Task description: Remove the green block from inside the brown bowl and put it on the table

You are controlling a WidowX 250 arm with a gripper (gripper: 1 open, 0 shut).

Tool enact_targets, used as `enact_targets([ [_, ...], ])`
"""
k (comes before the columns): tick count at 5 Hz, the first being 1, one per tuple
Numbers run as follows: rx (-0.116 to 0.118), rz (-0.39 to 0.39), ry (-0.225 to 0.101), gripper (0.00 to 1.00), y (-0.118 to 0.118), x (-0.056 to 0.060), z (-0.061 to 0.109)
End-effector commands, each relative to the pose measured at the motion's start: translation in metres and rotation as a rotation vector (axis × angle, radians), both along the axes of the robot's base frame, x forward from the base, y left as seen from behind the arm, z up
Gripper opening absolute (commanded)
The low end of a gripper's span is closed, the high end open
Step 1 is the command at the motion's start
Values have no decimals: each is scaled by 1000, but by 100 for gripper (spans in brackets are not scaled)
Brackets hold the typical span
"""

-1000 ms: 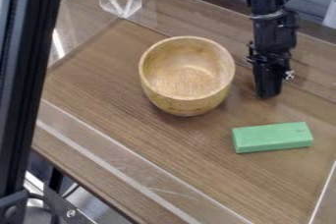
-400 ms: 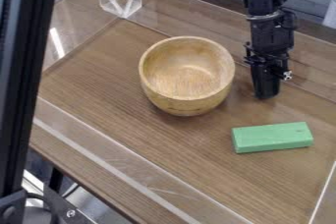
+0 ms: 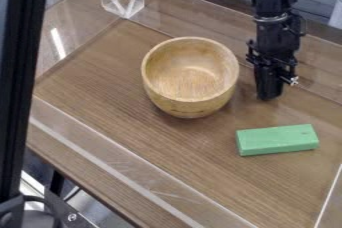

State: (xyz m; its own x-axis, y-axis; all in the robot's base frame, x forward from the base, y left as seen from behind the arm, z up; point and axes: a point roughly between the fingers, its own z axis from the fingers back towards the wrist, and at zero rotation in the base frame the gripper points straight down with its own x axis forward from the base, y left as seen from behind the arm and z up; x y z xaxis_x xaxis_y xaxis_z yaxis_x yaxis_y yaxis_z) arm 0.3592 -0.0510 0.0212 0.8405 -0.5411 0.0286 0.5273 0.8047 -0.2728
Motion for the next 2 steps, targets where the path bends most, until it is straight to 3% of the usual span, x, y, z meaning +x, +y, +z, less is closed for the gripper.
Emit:
enact_targets([
  [1,25,-6,-90,0,2,7,28],
  [2,51,10,-102,0,0,5,30],
])
